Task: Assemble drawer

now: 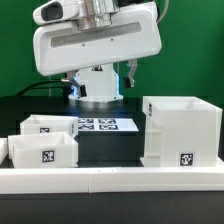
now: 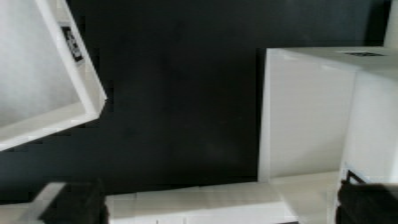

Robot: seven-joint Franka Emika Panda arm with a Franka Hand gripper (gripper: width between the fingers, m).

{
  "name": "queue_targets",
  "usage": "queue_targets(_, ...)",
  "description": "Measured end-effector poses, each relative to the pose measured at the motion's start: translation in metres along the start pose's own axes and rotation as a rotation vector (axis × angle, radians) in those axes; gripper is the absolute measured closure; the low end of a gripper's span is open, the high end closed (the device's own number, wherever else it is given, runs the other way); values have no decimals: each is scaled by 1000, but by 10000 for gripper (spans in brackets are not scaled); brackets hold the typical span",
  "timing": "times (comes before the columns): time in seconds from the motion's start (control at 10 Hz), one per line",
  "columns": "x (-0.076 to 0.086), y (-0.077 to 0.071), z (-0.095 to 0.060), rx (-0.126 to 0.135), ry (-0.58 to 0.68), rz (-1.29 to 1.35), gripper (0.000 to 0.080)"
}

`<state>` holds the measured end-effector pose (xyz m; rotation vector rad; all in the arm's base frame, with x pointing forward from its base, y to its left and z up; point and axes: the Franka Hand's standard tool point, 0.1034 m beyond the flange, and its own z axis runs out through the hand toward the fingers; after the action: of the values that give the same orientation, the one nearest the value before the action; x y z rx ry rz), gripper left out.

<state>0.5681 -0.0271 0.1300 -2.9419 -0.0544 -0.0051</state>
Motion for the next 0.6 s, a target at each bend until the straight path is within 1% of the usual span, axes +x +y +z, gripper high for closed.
queue_targets(0.1,-1,1,1,0,-1,-5,151)
queue_targets(0.2,-8,15,6,-13,-9,-127,151)
queue_targets(0.3,-14,26,11,-31,-14,-154,151)
queue_targets(0.5,-21,51,27,-79,4,-255,151)
queue_targets(0.6,-23,59,36,-99,16,-266,151)
